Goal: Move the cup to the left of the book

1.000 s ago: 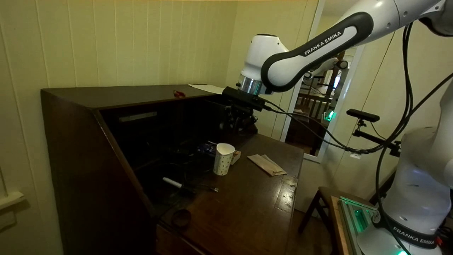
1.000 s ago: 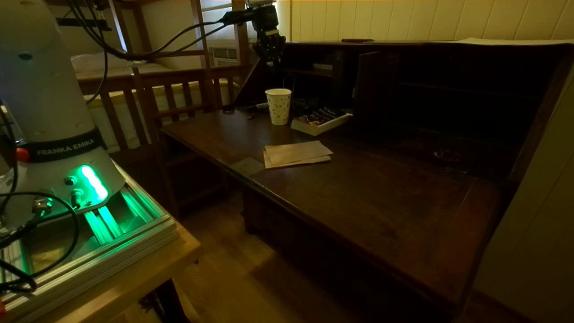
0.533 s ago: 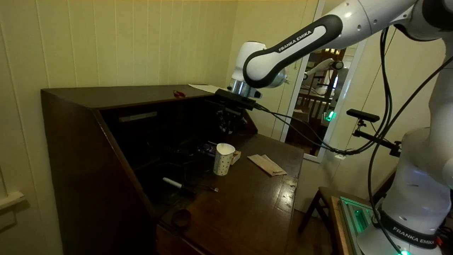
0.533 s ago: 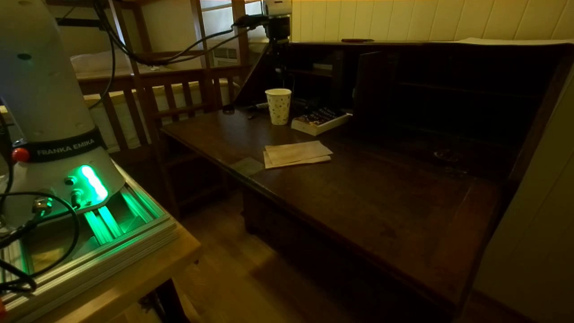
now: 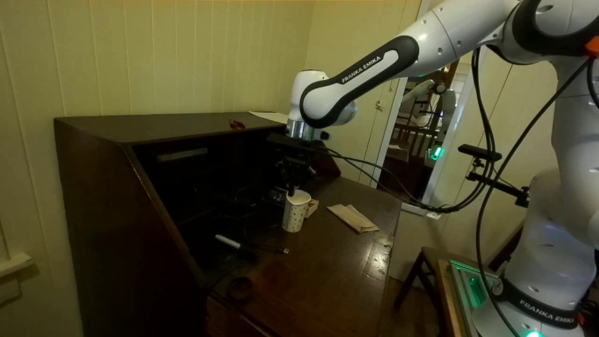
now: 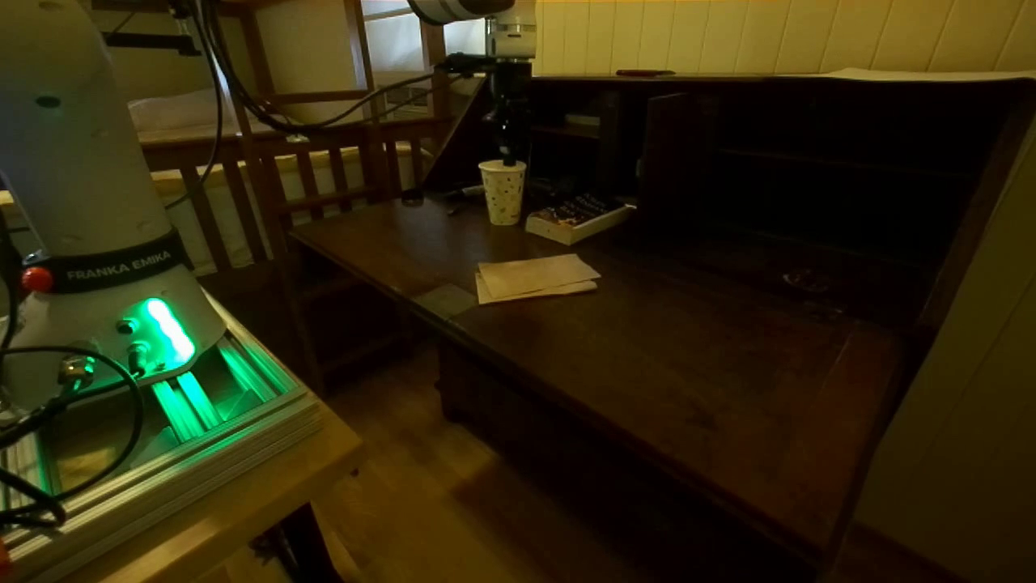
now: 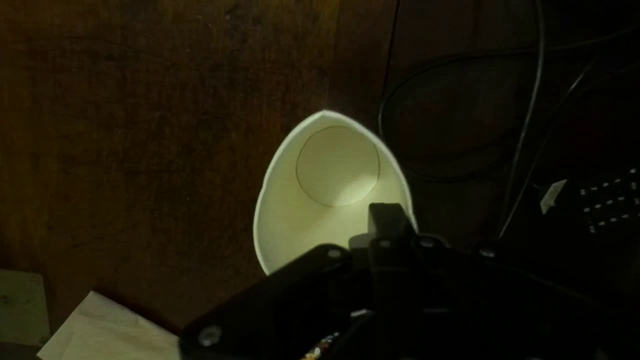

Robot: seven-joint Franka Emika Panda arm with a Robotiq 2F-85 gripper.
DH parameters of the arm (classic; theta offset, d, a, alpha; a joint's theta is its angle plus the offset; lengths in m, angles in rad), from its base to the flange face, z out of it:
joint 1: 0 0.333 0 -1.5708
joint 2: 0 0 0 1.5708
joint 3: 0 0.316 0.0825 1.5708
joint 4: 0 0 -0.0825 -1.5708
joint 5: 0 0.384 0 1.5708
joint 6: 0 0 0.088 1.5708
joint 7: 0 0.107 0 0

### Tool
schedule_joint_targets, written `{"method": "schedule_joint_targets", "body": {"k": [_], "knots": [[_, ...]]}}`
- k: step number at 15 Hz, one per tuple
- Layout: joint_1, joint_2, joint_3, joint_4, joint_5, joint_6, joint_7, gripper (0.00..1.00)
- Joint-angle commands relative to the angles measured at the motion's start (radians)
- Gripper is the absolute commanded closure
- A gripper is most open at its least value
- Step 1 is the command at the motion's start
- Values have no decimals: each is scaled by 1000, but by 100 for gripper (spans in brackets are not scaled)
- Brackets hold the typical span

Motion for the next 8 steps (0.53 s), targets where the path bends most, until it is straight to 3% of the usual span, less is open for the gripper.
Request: {"method": "schedule_joint_targets", "body": {"k": [1, 8], "knots": [[49, 43, -24, 59, -35, -38, 105, 100], [106, -11, -34, 1, -137, -76, 253, 100]]}}
